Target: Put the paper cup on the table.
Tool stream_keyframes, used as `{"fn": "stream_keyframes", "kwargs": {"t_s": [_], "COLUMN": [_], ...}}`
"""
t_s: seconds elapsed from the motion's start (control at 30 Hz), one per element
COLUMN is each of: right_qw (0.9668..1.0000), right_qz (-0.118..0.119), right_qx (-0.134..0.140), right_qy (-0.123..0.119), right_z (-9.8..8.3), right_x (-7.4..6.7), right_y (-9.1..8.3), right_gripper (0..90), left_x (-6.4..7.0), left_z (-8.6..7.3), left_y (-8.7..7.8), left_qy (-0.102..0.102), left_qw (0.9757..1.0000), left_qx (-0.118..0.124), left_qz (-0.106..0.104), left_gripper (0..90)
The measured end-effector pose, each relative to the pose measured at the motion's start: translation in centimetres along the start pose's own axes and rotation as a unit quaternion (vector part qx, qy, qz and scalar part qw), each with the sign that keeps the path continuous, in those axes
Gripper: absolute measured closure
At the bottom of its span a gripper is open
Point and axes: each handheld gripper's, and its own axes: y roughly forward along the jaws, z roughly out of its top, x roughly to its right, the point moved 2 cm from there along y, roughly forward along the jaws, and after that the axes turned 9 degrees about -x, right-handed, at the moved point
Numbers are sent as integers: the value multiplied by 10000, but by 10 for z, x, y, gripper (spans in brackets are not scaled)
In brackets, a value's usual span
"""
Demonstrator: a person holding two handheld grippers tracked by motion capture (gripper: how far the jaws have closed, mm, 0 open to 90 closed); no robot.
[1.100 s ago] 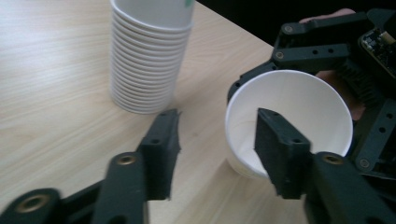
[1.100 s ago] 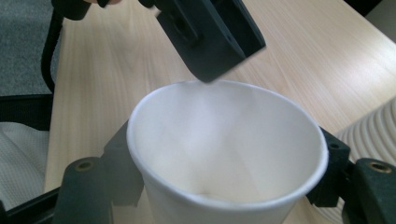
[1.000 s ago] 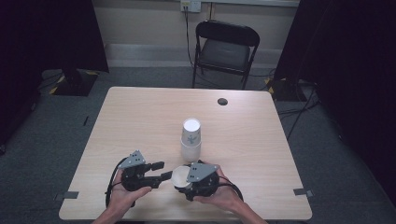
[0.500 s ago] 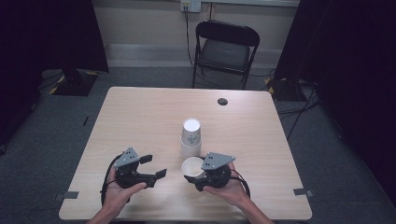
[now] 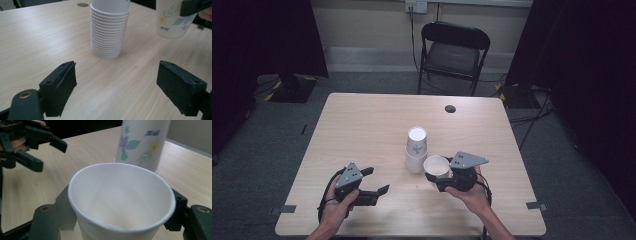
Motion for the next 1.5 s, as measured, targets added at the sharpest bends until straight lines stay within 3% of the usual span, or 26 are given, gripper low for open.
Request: {"fn": "stream_keyframes", "kwargs": {"t_s": [0.2, 0.43, 0.63, 1.0, 1.1, 1.5], "right_qw": [9996, 9977, 9958, 9929, 9916, 9869], "right_qz": [-230, -532, -742, -991, -1086, -1355], "right_qx": [106, 115, 207, 186, 164, 34], "right_qy": [129, 407, 502, 632, 677, 874], "right_z": [3, 2, 8, 15, 16, 16], "right_x": [11, 31, 48, 72, 78, 99], "right_y": [-9, -13, -15, -6, -3, 14], "right_gripper": [294, 297, 298, 301, 302, 301], "left_x": [-8, -11, -12, -10, -11, -11], "left_z": [-2, -3, -3, -3, -4, -5], "left_y": [0, 0, 1, 2, 1, 6], "left_qy": [-151, -193, -230, -181, -234, -272], "left_qw": [9995, 9991, 9989, 9987, 9982, 9983], "left_qx": [-11, -116, -128, -163, -88, -149], "left_qz": [290, 352, 398, 438, 550, 485], "left_gripper": [157, 159, 158, 157, 157, 157]}}
